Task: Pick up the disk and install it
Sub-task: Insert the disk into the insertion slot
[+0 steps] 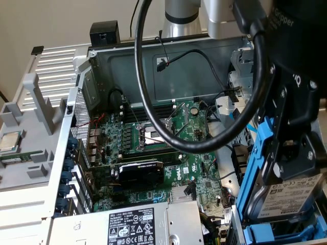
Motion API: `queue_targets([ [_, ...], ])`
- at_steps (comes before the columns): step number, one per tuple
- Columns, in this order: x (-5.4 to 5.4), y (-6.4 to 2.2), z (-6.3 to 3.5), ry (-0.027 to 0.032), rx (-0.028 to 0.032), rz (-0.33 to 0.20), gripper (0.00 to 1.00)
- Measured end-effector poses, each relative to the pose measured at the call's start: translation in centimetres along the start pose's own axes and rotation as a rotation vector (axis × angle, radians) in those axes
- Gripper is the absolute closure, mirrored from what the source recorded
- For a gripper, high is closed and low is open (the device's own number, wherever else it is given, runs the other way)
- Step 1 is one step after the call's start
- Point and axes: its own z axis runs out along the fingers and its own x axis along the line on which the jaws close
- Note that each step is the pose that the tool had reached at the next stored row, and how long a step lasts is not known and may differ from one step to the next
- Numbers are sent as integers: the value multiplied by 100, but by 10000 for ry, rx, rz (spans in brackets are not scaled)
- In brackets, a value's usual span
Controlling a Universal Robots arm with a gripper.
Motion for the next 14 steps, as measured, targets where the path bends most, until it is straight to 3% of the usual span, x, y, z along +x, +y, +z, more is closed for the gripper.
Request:
queue_targets([
  [6, 0, 0, 1, -1, -1, 0, 63],
  [8, 0, 0, 1, 0, -1, 0, 61],
  [9, 0, 0, 1, 1, 0, 0, 55],
  [14, 0, 0, 1, 1, 0, 0, 55],
])
